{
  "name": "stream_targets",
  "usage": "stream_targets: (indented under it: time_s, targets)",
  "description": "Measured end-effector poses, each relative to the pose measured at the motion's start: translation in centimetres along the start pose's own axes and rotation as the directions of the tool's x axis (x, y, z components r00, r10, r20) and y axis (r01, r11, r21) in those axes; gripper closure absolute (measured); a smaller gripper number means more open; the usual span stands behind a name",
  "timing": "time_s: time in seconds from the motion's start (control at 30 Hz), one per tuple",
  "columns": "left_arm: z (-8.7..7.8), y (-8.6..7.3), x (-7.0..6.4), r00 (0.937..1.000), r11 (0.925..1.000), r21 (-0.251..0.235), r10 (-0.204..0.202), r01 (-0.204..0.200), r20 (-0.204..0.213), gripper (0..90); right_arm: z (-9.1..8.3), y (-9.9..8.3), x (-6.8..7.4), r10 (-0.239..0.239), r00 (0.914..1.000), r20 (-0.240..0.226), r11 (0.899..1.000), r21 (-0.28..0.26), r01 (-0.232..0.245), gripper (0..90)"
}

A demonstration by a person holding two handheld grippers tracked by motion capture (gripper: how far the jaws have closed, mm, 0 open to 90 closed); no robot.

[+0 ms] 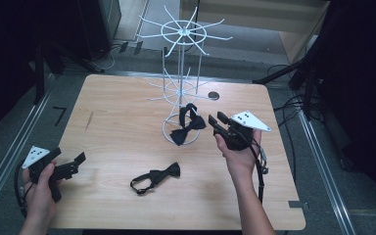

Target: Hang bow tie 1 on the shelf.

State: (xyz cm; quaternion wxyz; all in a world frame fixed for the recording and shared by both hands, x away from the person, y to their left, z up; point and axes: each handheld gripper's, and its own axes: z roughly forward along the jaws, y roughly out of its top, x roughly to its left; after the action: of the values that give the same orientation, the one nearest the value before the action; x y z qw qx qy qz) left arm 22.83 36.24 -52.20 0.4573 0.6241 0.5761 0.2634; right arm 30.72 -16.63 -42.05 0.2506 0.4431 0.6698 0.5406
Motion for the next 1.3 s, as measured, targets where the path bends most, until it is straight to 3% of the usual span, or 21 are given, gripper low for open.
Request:
stream_targets:
  time_s: [0.47,1.3]
  targets:
    - [0.0,0.0,0.0,1.0000,1.0000,0.002,0.001,-0.001,-0.001,0.0,-1.7,-2.7,-1.4,0.003,0.9997,0.024,0.999,0.048,-0.004,57.5]
    - [0.0,0.0,0.0,1.0000,1.0000,-0.002,-0.002,0.002,-0.002,0.0,-2.6,-7.5,-1.6,0.026,0.9992,0.029,0.991,0.130,-0.030,56.4]
